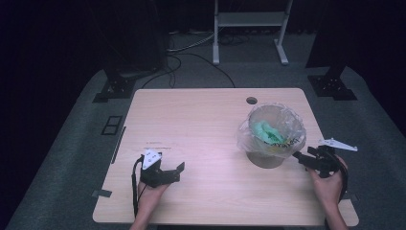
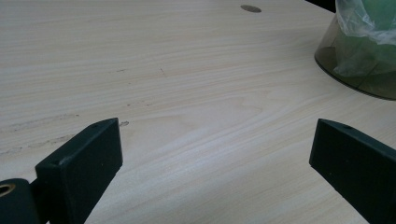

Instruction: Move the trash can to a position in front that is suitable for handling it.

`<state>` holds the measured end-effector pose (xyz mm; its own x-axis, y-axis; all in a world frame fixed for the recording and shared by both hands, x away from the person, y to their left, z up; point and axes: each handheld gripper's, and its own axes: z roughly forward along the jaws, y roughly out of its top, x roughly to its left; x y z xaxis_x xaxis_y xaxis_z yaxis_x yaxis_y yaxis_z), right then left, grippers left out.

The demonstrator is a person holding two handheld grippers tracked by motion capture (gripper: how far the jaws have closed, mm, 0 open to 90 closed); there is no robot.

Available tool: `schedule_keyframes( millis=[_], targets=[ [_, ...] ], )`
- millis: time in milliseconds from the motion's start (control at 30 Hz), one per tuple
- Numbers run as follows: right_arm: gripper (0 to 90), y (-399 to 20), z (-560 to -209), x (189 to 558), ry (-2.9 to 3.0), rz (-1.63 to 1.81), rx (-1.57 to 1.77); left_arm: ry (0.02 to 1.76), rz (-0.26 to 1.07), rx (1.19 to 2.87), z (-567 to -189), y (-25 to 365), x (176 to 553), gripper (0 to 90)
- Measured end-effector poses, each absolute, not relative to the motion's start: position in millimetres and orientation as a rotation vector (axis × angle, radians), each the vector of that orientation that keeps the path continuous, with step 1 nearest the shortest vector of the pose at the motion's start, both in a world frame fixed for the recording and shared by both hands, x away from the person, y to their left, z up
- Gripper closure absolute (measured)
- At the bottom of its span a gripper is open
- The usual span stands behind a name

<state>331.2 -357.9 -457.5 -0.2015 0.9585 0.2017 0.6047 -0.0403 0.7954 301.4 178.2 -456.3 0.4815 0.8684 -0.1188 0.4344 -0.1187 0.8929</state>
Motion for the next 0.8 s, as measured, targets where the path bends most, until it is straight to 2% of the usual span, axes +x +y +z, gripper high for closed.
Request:
schedule_keyframes(
  millis=[433,800],
  targets=[
    [31.6,-349,-444,360,1.828,1.093,1.599,1.145,0.537,1.706,-457,182,302,1.4],
    [32.0,-312,-439,377,1.925,1.063,1.49,1.151,0.528,1.708,-458,181,303,1.4]
  ],
)
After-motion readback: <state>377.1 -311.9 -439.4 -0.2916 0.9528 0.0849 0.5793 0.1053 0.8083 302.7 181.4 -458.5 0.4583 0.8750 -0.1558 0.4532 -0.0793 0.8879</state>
